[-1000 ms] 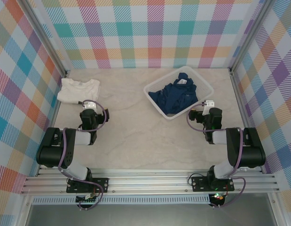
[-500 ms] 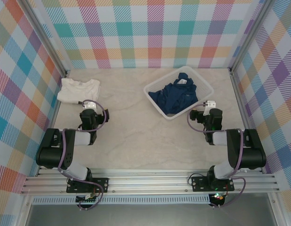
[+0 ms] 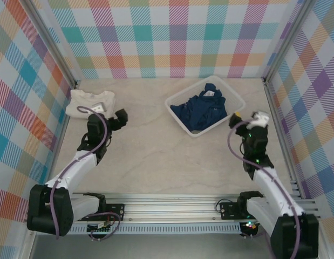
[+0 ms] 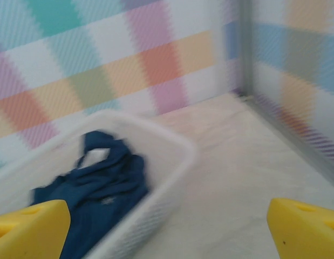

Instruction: Fold the inside-out t-shirt

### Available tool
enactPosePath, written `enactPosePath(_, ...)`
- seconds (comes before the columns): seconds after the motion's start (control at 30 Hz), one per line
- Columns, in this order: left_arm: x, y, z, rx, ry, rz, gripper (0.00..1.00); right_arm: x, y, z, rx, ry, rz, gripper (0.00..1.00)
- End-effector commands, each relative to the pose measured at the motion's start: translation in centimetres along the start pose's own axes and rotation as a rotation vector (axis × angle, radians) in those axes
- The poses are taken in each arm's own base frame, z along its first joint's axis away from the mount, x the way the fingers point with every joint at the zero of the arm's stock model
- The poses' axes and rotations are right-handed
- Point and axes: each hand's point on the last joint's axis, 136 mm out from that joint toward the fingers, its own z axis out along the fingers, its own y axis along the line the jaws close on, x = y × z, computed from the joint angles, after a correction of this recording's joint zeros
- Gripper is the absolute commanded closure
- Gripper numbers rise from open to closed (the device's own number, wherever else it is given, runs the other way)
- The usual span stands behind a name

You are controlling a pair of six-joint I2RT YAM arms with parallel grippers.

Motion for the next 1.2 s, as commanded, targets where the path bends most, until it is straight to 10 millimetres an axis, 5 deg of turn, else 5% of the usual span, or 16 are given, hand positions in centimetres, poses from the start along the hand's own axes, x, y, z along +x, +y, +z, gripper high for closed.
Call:
enactPosePath(0.0, 2.2, -4.7, 0.4, 0.109, 0.15, 0.006, 0.0, 3.5, 7.1, 1.8, -0.219, 0.299, -0.203, 0.03)
enactPosePath(0.17, 4.0, -6.5, 1.2, 0.108, 0.242, 0.038, 0.0, 8.7, 11.1, 5.5, -0.328, 0.672, -0.316, 0.0)
enactPosePath(0.67, 5.2, -4.9, 1.1, 0.023, 0.287, 0.074, 0.0, 18.8, 10.4, 16.0, -0.153, 1.048, -0.436, 0.0)
enactPosePath(0.77, 5.1, -4.7, 0.9, 0.014, 0.284, 0.079, 0.0, 19.7, 10.4, 17.7, -0.126, 1.073, -0.462, 0.09)
enactPosePath(0.83, 4.9, -4.6, 0.8, 0.009, 0.277, 0.083, 0.0, 19.9, 10.6, 18.6, -0.129, 1.075, -0.483, 0.25)
enactPosePath(0.93, 4.7, -4.3, 0.6, -0.004, 0.266, 0.088, 0.0, 18.4, 11.8, 19.4, -0.198, 1.013, -0.47, 0.62)
enactPosePath(1.03, 4.5, -3.9, 0.1, -0.026, 0.258, 0.093, 0.0, 12.4, 12.9, 19.2, -0.234, 0.827, -0.435, 0.97)
enactPosePath(1.17, 3.7, -3.1, -0.8, -0.062, 0.225, 0.108, 0.0, -0.8, 14.8, 15.4, -0.315, 0.455, -0.321, 1.0)
